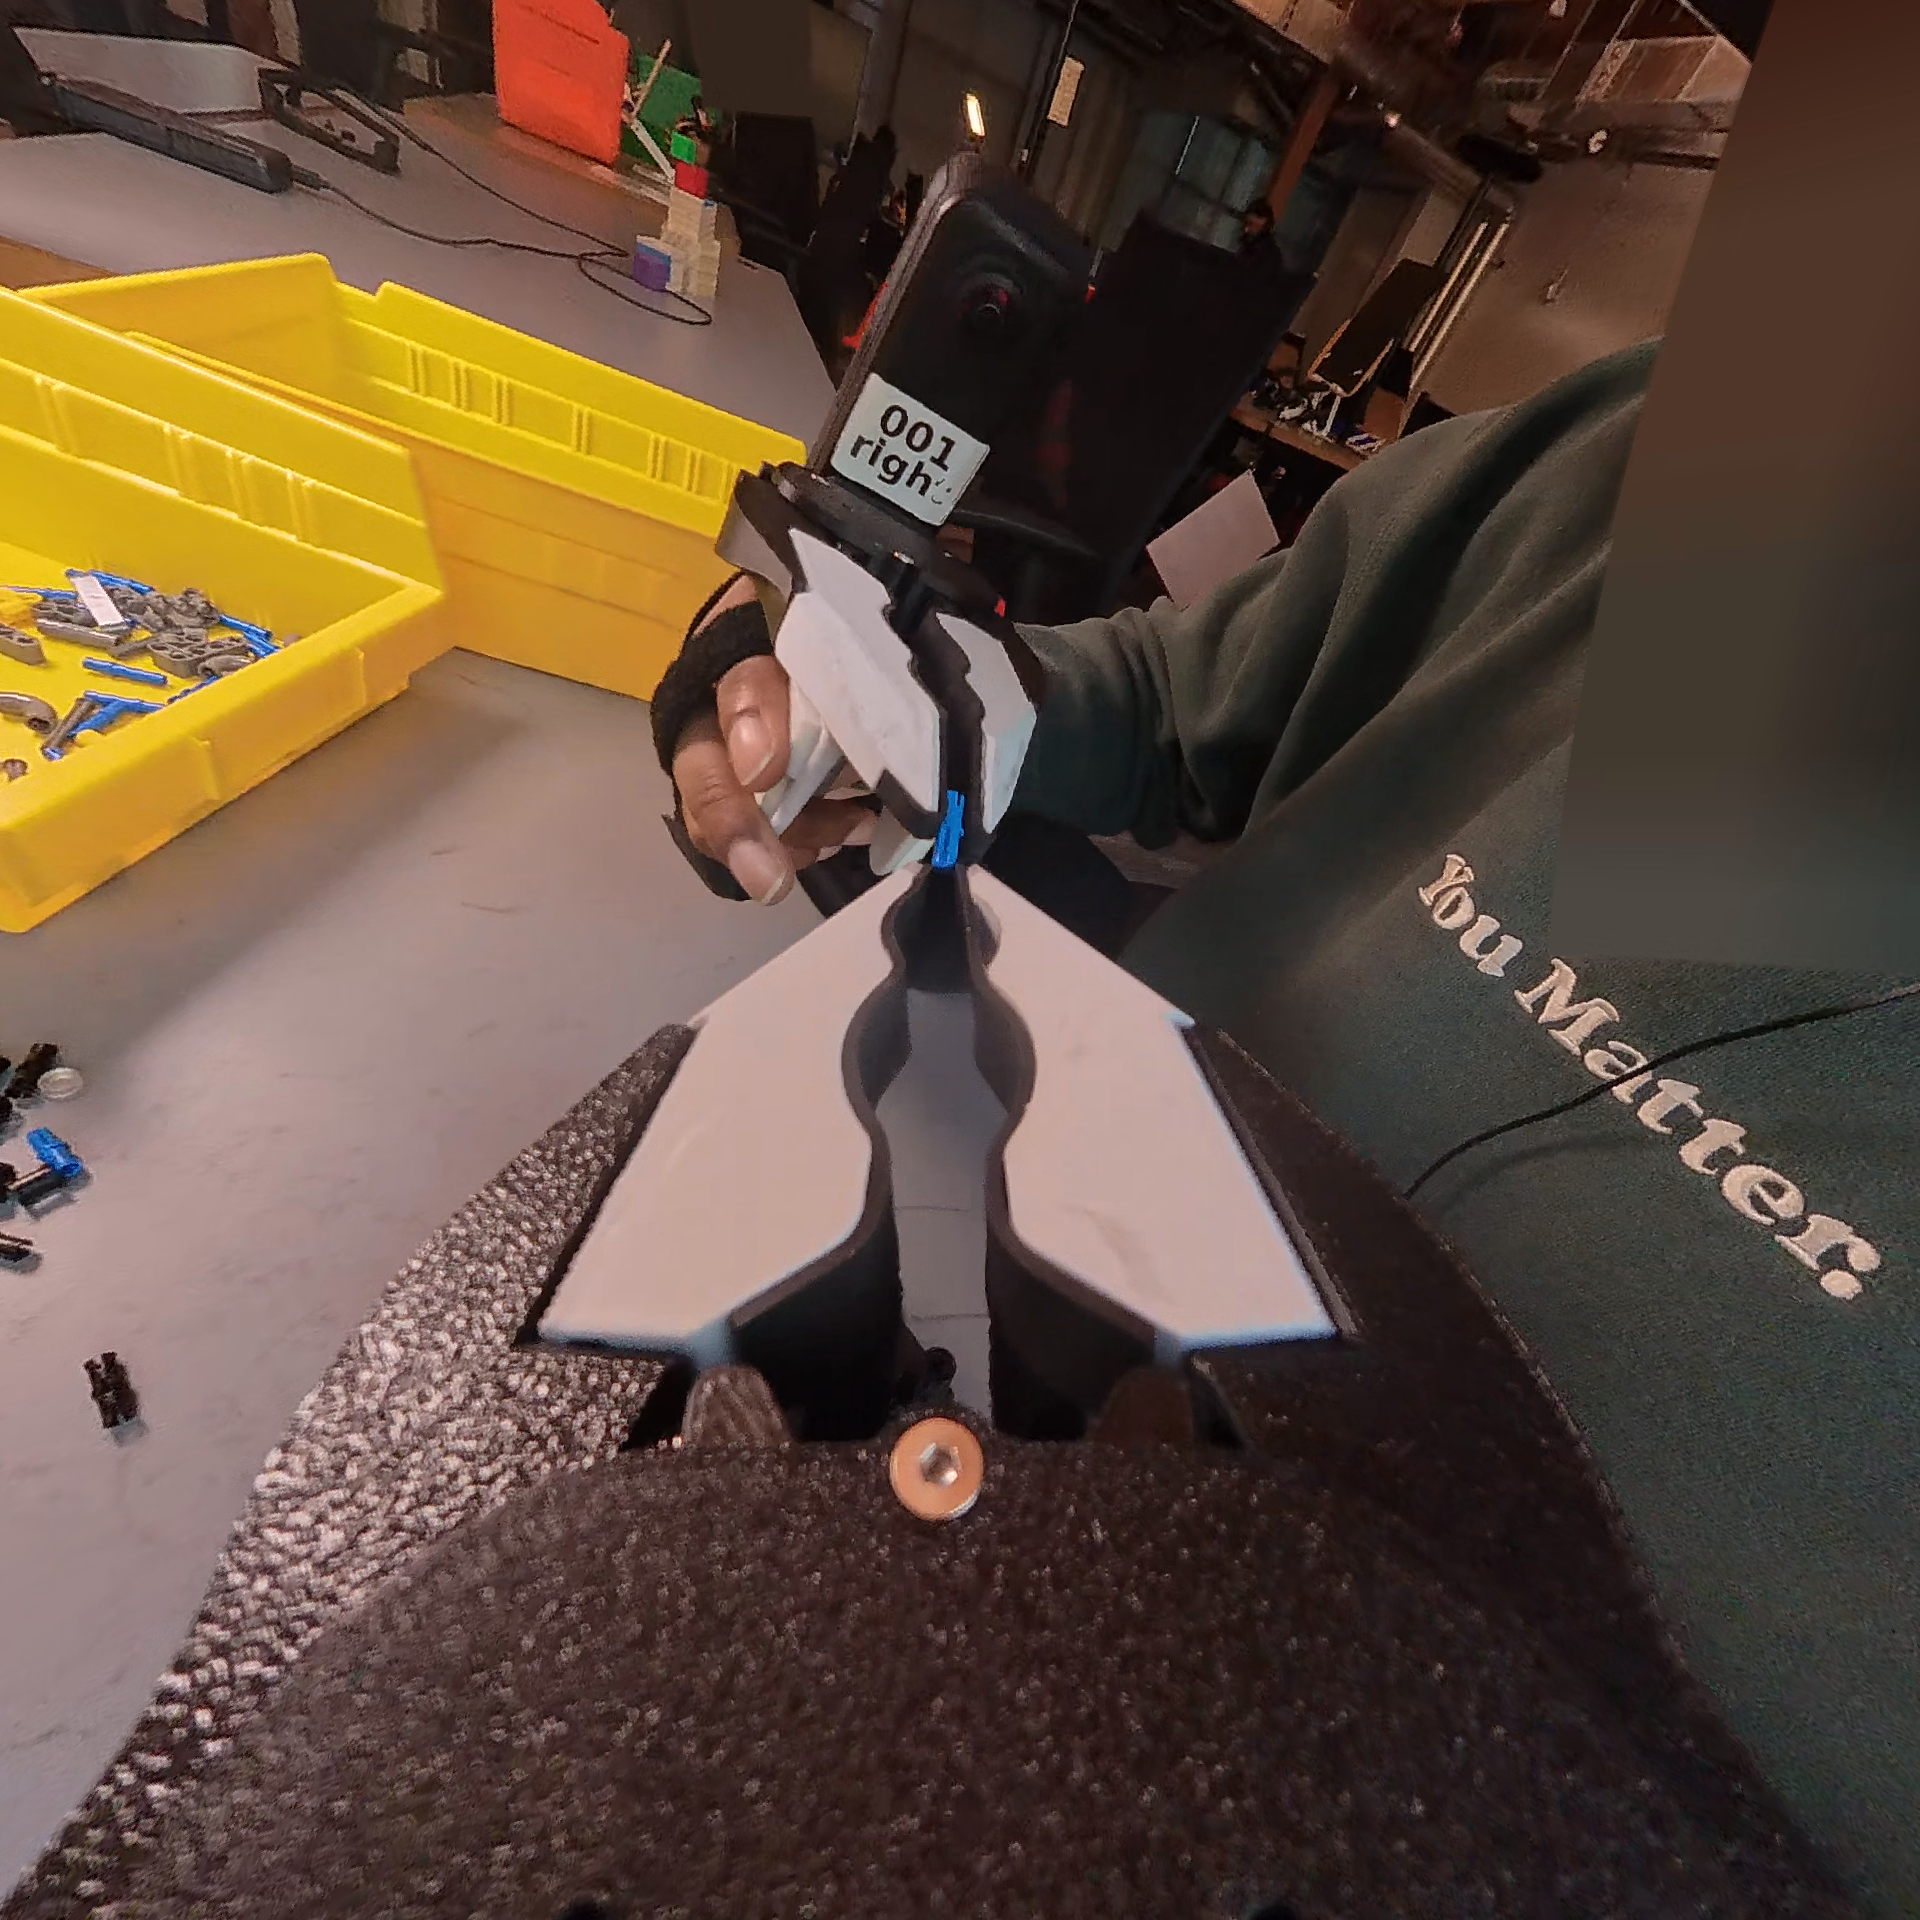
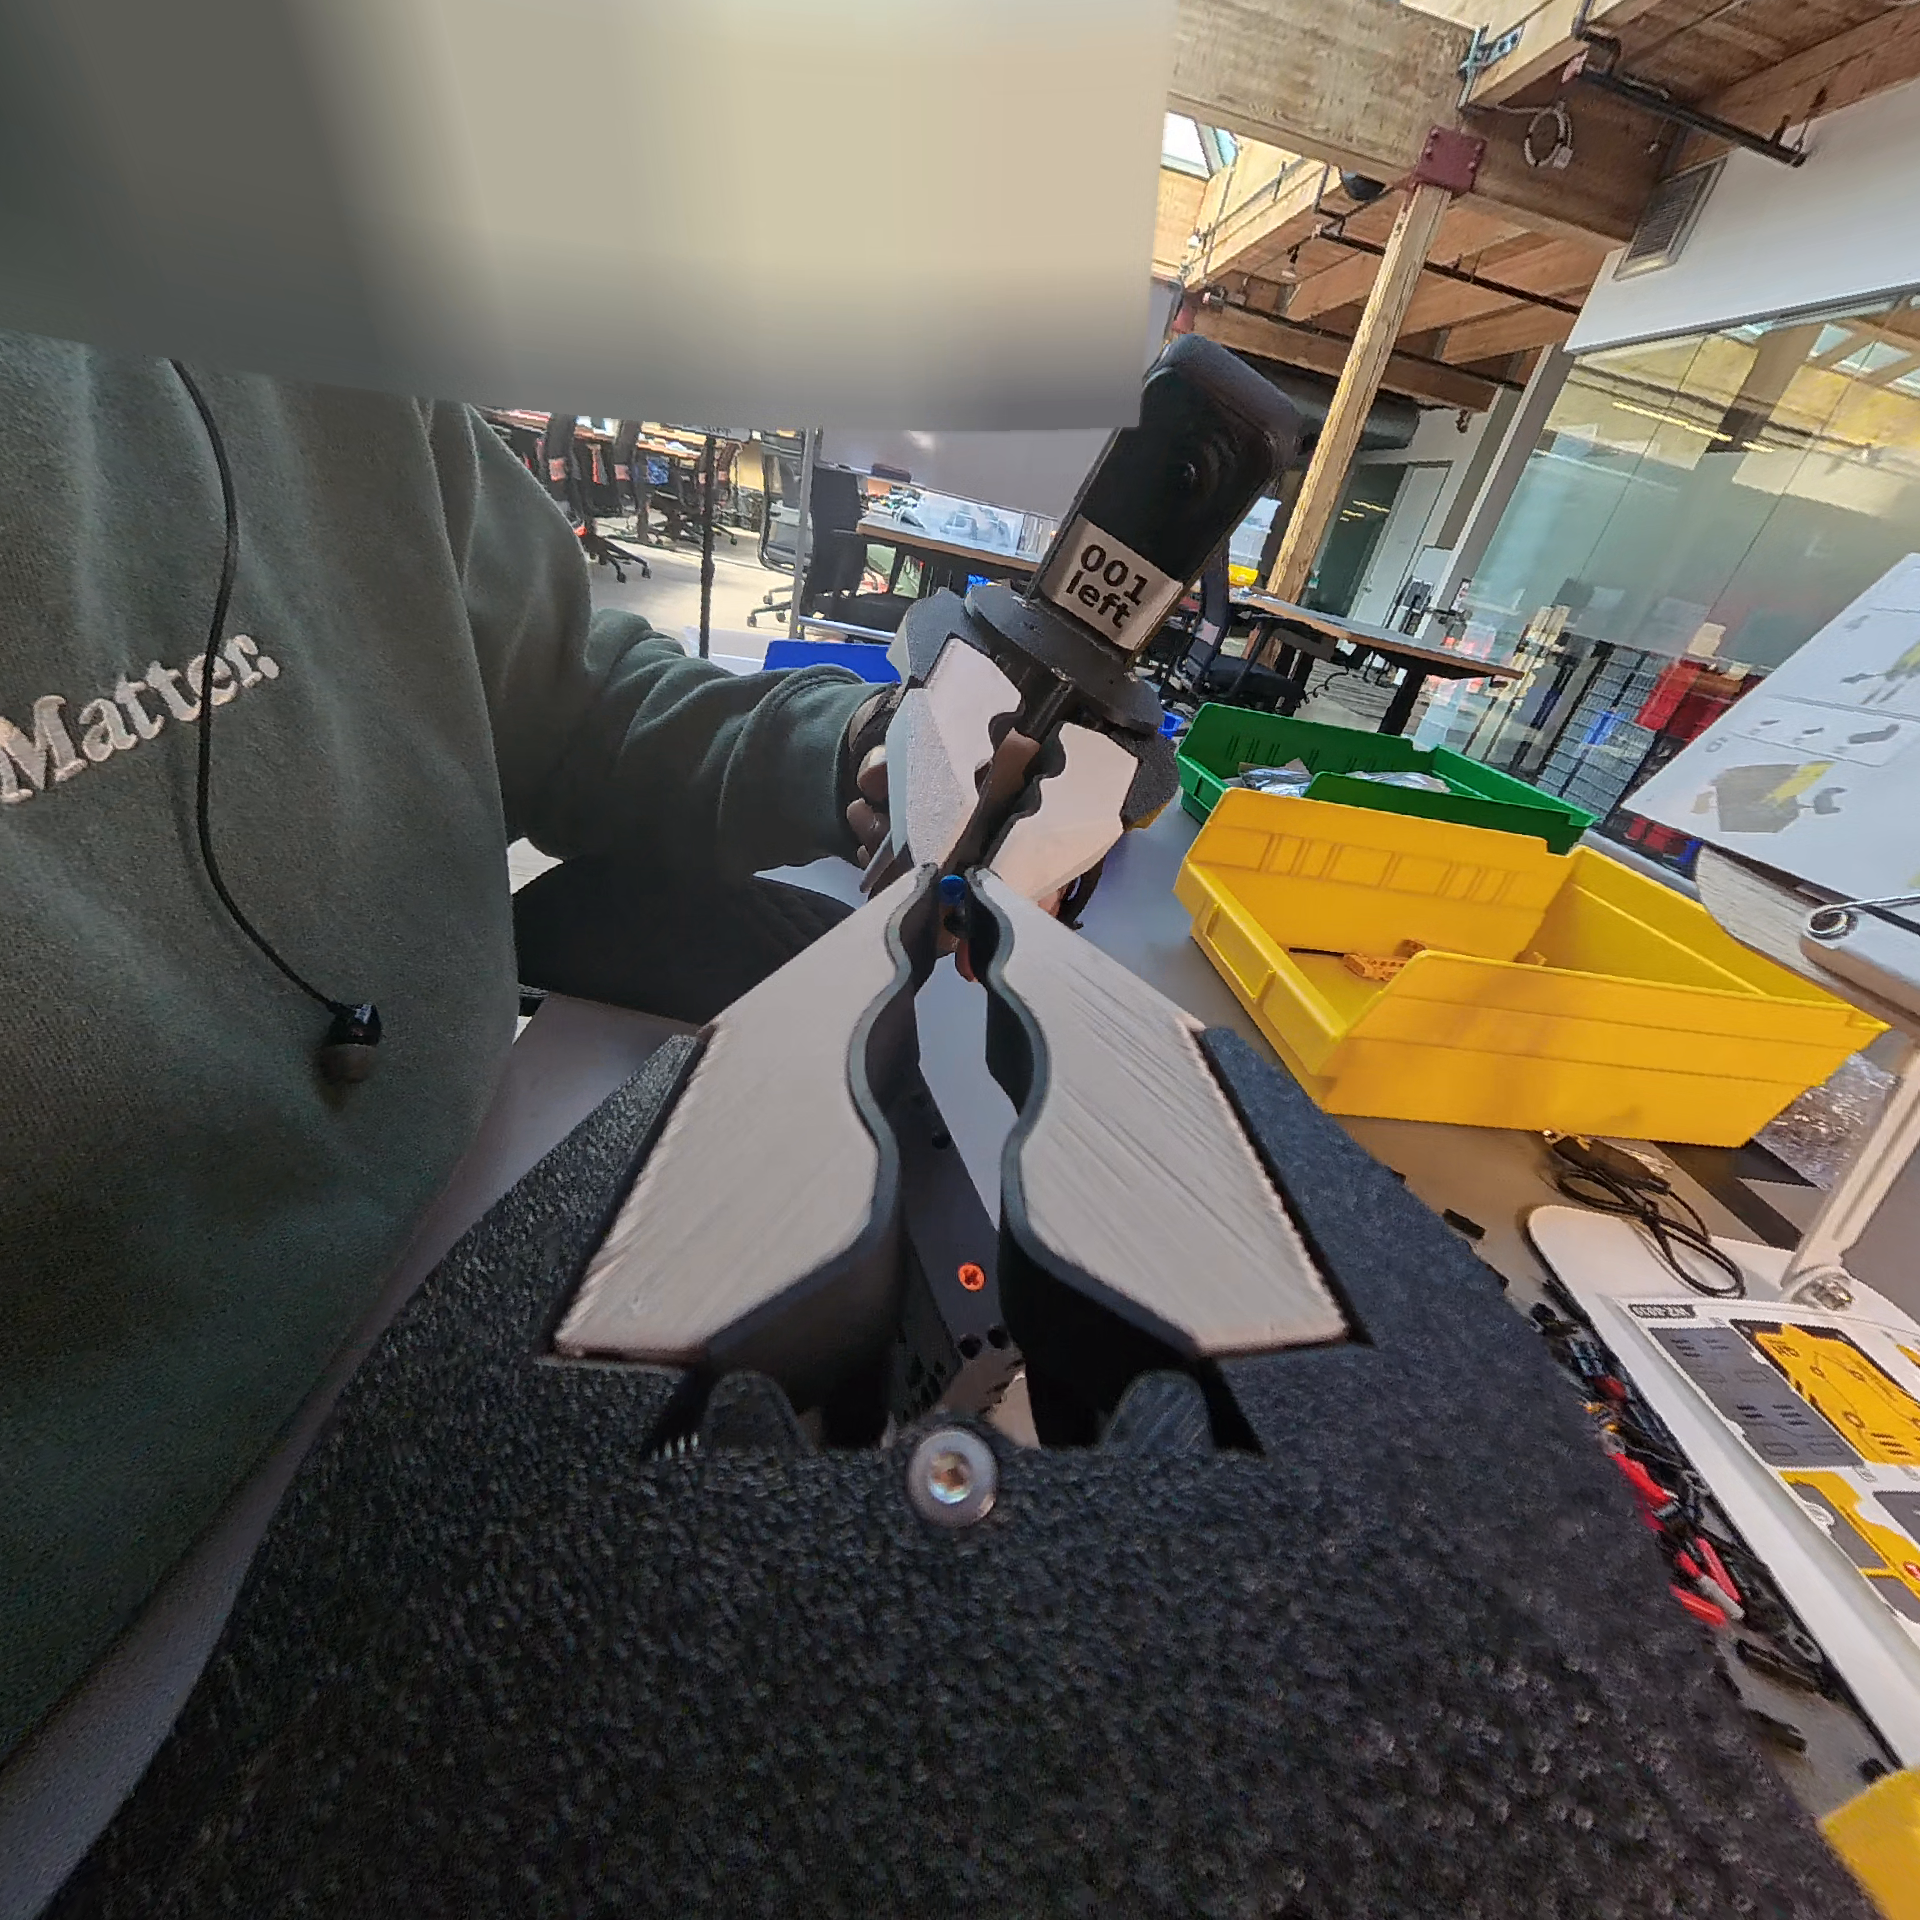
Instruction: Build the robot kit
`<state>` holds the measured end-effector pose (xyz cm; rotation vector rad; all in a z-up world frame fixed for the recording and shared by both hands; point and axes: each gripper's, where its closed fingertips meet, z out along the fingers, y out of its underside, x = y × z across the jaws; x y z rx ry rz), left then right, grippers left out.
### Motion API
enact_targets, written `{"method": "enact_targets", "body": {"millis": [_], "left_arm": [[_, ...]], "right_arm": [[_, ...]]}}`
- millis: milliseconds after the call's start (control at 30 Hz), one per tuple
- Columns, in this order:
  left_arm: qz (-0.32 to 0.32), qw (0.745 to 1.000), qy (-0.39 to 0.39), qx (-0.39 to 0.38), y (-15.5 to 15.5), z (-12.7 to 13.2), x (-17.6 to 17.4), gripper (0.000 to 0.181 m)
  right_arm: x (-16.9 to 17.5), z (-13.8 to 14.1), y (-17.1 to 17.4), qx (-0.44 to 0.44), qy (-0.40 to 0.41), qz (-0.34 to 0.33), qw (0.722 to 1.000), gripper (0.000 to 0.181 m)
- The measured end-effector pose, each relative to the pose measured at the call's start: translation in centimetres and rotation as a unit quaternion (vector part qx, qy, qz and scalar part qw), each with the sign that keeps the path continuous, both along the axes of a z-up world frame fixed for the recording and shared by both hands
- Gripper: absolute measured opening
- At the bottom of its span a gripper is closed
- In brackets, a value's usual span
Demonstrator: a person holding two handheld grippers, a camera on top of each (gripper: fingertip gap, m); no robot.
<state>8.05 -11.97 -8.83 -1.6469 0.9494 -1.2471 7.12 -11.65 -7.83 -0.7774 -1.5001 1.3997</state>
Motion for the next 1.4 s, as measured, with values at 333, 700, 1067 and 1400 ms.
{"method": "enact_targets", "body": {"millis": [333,700,1067,1400], "left_arm": [[-0.007,1.000,-0.005,0.012,-0.2,-0.2,0.0,0.004],[-0.030,0.999,-0.041,-0.011,-0.8,-0.1,0.3,0.006],[-0.032,0.998,-0.032,-0.032,-0.7,-0.8,0.2,0.003],[-0.031,0.998,-0.029,-0.044,-0.8,-1.2,0.0,0.003]], "right_arm": [[0.0,-0.3,-0.2,-0.015,-0.012,0.015,1.000,0.006],[0.2,-0.6,-0.8,-0.024,-0.021,0.035,0.999,0.006],[0.2,-1.3,-0.8,-0.005,-0.051,0.033,0.998,0.006],[0.3,-1.8,-0.7,0.044,-0.080,0.024,0.996,0.006]]}}
